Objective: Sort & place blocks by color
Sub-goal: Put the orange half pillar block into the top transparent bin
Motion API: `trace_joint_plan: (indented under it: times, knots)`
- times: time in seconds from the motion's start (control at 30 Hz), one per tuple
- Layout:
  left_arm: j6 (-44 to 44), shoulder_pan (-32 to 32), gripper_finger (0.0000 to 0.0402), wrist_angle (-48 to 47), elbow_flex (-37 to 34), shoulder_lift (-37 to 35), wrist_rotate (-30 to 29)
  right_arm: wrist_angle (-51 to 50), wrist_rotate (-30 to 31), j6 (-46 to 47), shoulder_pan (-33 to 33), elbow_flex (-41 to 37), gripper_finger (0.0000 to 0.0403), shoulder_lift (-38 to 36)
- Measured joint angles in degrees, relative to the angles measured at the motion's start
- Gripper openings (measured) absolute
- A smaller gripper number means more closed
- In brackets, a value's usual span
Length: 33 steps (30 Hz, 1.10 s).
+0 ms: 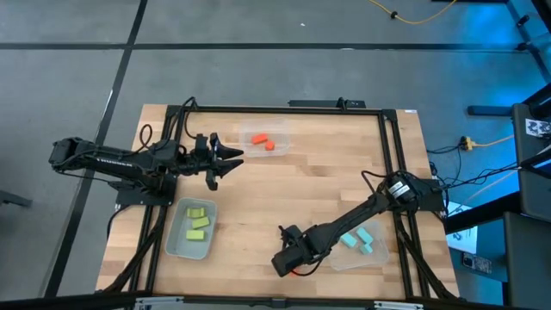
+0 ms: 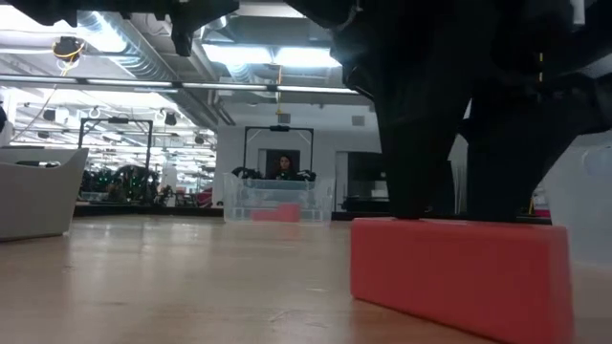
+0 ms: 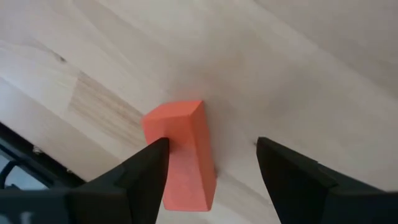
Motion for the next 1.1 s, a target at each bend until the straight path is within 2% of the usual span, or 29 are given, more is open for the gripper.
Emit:
trace_joint_plan:
  times: [0.4, 0.87, 0.93, 1.1]
  knots:
    - [0.0, 0.0, 0.0154, 0.0, 0.0, 0.0, -0.2, -3.0, 0.3, -8.1, -3.0, 0.0, 0.0245, 0.0]
    - [-0.1, 0.0, 0.0154, 0.0, 0.0, 0.0, -0.2, -3.2, 4.7, -19.3, -9.1, 0.0, 0.0245, -0.1]
    - [-0.1, 0.0, 0.0154, 0.0, 0.0, 0.0, -0.2, -3.7, 6.1, -22.1, -9.5, 0.8, 0.0245, -0.3]
    - [-0.1, 0.0, 0.0154, 0.0, 0.0, 0.0, -0.2, -7.7, 14.1, -25.1, -9.5, 4.1, 0.0245, -2.6]
